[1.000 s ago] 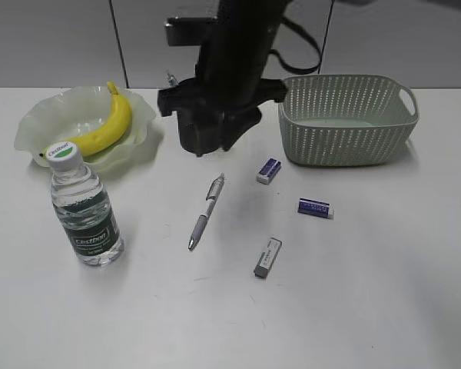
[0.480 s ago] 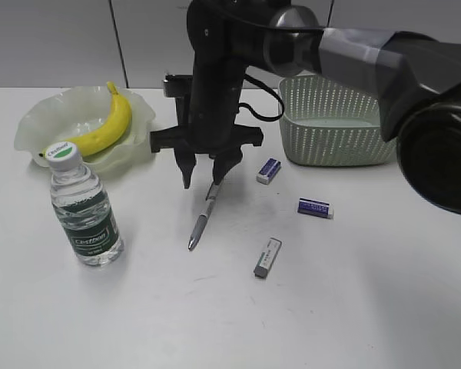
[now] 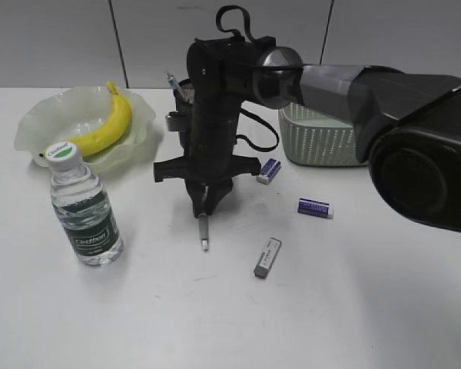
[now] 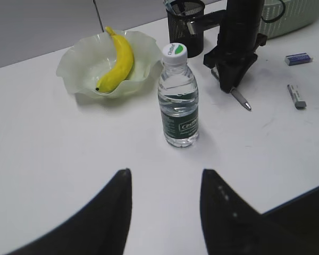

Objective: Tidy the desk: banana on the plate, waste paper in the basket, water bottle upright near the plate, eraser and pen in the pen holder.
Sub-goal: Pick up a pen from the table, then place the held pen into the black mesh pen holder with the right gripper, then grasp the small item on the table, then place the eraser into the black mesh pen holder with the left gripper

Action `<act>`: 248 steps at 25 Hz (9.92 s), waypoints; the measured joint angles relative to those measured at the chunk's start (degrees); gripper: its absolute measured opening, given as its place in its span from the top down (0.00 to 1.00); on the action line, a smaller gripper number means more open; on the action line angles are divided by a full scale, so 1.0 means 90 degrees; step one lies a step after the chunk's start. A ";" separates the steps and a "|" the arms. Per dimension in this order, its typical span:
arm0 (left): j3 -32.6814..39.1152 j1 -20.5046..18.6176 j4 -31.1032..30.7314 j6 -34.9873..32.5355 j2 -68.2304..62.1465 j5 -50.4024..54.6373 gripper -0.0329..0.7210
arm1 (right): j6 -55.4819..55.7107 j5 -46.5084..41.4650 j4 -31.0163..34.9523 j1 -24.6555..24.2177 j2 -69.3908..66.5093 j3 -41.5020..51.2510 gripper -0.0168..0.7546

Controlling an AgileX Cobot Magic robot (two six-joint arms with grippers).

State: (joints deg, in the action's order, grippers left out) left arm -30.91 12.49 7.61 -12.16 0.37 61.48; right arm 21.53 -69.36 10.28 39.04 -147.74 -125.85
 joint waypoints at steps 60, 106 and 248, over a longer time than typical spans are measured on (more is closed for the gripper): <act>0.0000 0.0000 0.0000 0.0000 0.0000 0.0000 0.55 | -0.1899 0.4583 -0.1579 -0.0518 0.0838 0.0013 0.47; 0.0000 0.0000 0.0000 0.0000 0.0000 0.0000 0.55 | -0.2514 0.0415 -0.1143 -0.0518 1.1569 0.9424 0.54; -0.7664 0.1825 -0.0907 0.3673 -1.3584 -0.5075 0.77 | -0.2573 0.1098 -0.1453 -0.0478 1.6461 1.0739 0.55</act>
State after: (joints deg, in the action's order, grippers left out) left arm -99.89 28.92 -0.56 20.90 -121.89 15.81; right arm -1.63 -59.48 -2.79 34.74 0.41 -29.19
